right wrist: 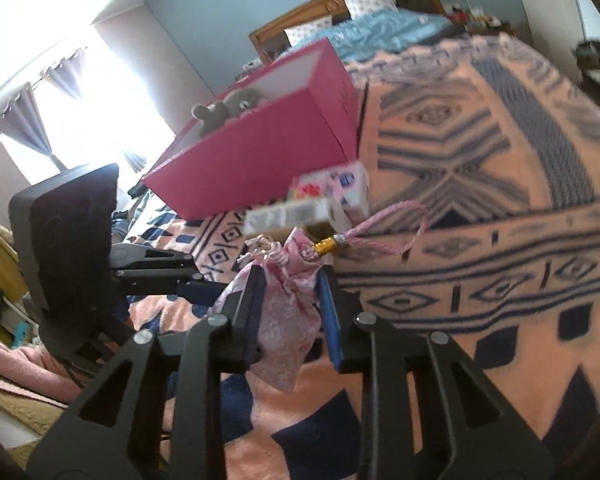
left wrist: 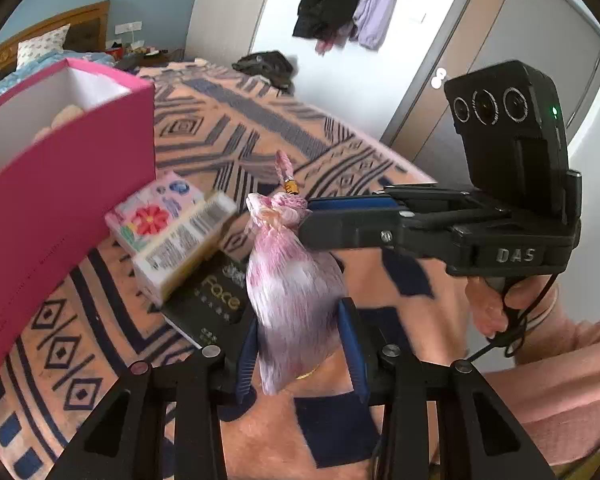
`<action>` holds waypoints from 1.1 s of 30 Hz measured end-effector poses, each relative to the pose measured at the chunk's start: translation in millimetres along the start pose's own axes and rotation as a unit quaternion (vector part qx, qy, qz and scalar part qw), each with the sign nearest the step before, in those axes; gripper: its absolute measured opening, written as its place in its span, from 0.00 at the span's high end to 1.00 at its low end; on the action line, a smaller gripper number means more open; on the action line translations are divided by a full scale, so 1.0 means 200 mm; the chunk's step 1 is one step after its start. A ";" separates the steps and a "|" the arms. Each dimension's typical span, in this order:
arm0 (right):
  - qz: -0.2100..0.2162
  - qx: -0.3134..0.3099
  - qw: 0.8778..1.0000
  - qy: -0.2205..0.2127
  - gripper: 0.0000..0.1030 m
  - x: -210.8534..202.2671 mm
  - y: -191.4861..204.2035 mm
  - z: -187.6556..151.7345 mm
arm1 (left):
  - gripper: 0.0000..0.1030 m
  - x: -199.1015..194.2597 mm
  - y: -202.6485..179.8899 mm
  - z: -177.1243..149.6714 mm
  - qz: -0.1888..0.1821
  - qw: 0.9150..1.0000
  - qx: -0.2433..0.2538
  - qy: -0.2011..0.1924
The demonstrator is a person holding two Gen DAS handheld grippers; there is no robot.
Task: Organize objects
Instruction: 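Close the right gripper on the pink pouch and lift it, then carry the pouch over the pink box and open the right gripper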
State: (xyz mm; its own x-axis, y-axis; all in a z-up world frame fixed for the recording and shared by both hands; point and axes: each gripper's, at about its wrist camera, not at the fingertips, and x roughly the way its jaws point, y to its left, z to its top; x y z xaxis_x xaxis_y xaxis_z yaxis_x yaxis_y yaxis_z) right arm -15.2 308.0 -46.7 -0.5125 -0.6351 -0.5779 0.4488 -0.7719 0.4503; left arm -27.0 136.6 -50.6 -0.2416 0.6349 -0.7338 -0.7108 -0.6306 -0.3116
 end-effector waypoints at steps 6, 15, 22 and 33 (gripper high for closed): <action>-0.003 -0.049 0.999 -0.022 0.83 -0.07 0.11 0.11 | 0.63 -0.13 -0.01 0.05 0.002 0.999 -0.001 -0.040; 0.005 -0.093 0.995 -0.037 0.83 -0.07 0.20 0.26 | 0.63 -0.26 0.02 0.14 0.025 0.997 -0.005 -0.078; 0.017 -0.151 0.986 -0.066 0.83 -0.07 0.33 0.50 | 0.63 -0.41 0.05 0.29 0.068 0.990 0.000 -0.121; 0.030 -0.207 0.975 -0.080 0.83 0.10 0.44 0.89 | 0.63 -0.57 0.28 0.51 0.135 0.979 -0.029 -0.150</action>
State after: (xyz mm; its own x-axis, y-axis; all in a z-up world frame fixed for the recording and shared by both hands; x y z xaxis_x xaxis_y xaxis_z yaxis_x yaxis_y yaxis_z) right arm -117.0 222.2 102.0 -0.5694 -0.7000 -0.4310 0.7211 -0.6771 0.1470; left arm -106.2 74.8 78.0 -0.6049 0.5382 -0.5869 -0.5577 -0.8124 -0.1702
